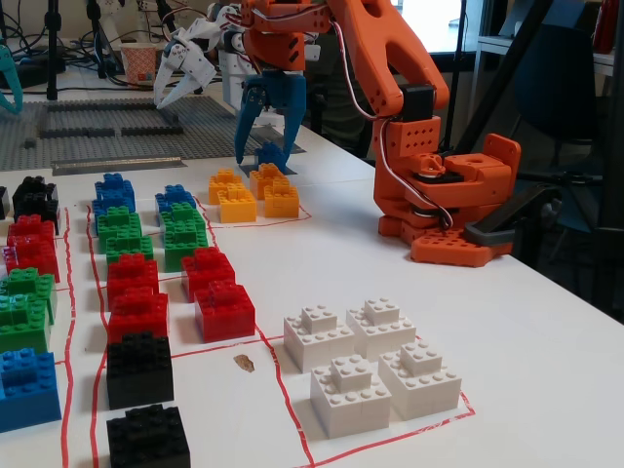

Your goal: Grab the block and put it in the grey marker

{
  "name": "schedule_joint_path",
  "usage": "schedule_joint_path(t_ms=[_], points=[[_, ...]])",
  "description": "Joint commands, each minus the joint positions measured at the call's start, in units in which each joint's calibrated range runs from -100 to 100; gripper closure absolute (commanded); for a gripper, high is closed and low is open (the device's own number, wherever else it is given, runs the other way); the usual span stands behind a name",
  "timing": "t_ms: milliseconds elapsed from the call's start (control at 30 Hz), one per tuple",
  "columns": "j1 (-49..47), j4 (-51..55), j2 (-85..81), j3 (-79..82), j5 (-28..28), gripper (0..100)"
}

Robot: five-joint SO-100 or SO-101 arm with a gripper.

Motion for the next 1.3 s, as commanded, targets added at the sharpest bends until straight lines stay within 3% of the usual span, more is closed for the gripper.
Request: schedule_joint_path(t_ms=[0,367,667,800,933,1067,1267], points=[[1.1,0.8,-5.6,-5.0,0.6,69],[-0.4,6.8,-10.2,-8.8,0.4,64],[-2.7,8.6,-20.3,-7.6,-0.2,67],[-9.2,8.6,-24.2,-0.2,-5.5,74],[-18.6,8.6,-28.3,8.1,-14.1,80],[-29.0,8.6,-31.9,16.0,-22.0,93],[-44.5,8.6,-35.7,23.4,-29.9,100]])
